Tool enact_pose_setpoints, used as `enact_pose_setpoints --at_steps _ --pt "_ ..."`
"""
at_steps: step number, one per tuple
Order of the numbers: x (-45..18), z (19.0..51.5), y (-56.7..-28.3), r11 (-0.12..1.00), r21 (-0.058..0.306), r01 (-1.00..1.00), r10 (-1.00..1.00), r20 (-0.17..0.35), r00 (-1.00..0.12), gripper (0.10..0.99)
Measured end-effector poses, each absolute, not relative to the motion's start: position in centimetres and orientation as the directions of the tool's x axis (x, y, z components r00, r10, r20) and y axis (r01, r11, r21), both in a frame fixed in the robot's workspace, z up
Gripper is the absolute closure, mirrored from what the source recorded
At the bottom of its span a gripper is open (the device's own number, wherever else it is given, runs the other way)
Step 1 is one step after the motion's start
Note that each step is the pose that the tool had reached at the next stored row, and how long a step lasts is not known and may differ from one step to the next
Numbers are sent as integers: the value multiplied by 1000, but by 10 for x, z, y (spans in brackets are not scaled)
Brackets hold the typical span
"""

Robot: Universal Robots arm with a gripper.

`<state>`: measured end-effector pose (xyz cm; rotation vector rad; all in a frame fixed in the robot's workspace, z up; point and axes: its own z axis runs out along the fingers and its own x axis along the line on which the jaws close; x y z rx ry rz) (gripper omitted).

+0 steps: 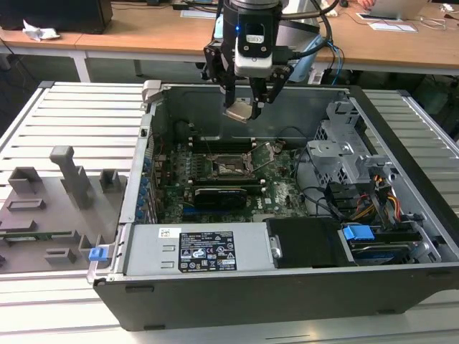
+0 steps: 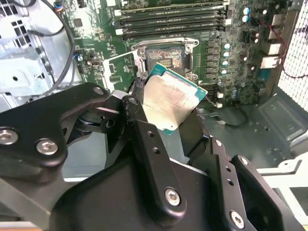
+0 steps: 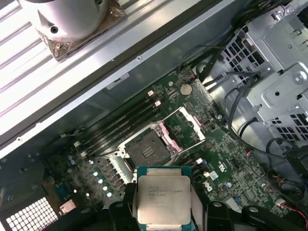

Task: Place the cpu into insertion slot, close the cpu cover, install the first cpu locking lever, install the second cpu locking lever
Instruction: 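Place the cpu into insertion slot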

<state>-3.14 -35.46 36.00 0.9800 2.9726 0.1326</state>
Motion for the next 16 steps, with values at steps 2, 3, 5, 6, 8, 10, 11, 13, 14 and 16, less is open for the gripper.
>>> enact_pose_setpoints --at_steps 2,3,5,6,8,10,11,13,14,16 --pt "-31 359 -355 780 83 621 622 18 -783 549" --pt "-31 359 -355 772 83 631 631 18 -775 549" --pt "-31 358 -355 752 83 654 655 18 -756 549" --pt "-31 358 -355 746 83 661 662 18 -749 549" --pt "-31 358 -355 735 83 673 674 18 -738 549" --pt "-31 357 -355 726 83 683 684 18 -730 549" --pt "-31 357 -355 721 83 688 689 18 -725 549" --pt "-31 357 -355 712 83 698 699 18 -715 549" --pt "-31 356 -355 709 83 701 702 18 -712 549" --pt "-31 355 -355 707 83 703 704 18 -710 549"
